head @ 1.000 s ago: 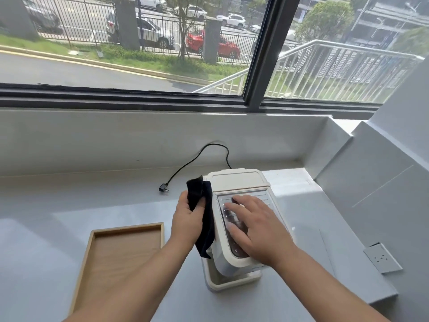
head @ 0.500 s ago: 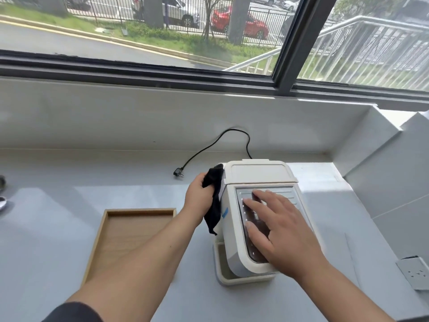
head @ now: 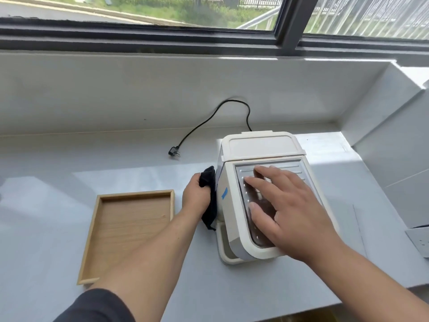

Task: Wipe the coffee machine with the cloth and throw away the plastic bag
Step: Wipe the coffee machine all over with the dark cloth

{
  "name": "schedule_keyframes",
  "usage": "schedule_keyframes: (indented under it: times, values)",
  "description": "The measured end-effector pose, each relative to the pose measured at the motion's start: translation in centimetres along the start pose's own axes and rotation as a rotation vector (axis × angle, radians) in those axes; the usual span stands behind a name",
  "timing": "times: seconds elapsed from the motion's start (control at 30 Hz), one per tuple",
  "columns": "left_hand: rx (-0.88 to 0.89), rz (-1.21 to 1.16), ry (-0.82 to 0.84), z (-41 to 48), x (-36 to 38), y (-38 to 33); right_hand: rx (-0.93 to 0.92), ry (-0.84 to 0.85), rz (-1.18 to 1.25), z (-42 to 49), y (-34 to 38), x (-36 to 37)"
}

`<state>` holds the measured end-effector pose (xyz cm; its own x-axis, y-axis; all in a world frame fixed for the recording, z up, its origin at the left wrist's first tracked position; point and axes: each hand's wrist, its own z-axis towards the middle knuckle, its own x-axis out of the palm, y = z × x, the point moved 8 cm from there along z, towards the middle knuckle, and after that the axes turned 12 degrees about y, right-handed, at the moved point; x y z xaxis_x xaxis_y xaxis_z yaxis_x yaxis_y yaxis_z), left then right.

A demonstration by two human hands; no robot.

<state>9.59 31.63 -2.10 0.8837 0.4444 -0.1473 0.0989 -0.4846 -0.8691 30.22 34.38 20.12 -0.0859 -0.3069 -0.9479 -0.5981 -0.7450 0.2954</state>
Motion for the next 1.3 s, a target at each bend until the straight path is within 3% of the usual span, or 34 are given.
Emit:
schedule_keyframes:
  times: [0.2, 0.57, 0.93, 1.03, 1.2, 1.3]
  values:
    - [-0.058, 0.278, -0.031, -0.6, -0.3, 1.2, 0.002, -0.012, -0.017, 0.0, 0.2, -0.1]
    - [-0.166, 0.337, 0.059, -5.0, 0.9, 5.3, 0.010, -0.004, -0.028, -0.2, 0.3, -0.1]
    - [-0.286, 0.098, 0.013, -11.0, 2.5, 8.7, -0.030, -0.063, 0.031, -0.5, 0.1, -0.2]
    - [-0.276, 0.064, 0.036, -12.9, 3.5, 9.2, -0.077, -0.164, 0.067, -1.2, 0.4, -0.9]
    - [-0.305, 0.007, 0.016, -15.7, 4.6, 10.2, -0.220, -0.547, 0.015, -4.8, 1.4, -3.3]
    - [-0.317, 0.014, 0.043, -16.5, 5.2, 10.9, -0.314, -0.612, 0.043, -9.2, 2.4, -1.5]
